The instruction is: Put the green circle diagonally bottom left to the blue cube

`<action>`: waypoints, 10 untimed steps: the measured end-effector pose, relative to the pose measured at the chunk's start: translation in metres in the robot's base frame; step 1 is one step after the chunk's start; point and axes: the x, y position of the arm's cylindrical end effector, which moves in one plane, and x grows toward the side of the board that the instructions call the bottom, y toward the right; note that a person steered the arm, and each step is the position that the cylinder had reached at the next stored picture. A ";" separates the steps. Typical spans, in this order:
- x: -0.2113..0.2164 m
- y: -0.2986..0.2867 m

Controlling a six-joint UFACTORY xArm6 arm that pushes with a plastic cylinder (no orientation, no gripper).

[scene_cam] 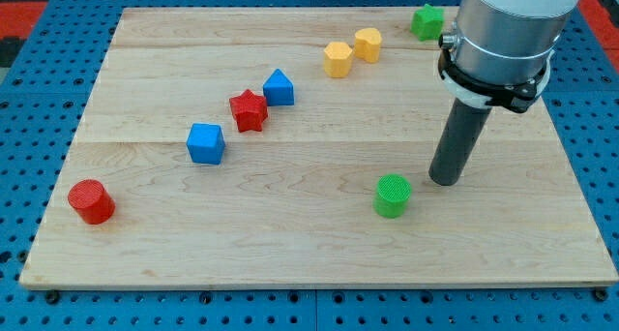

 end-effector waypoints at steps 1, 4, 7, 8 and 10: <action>0.000 -0.003; 0.012 -0.021; 0.031 -0.020; 0.036 -0.079; 0.072 -0.137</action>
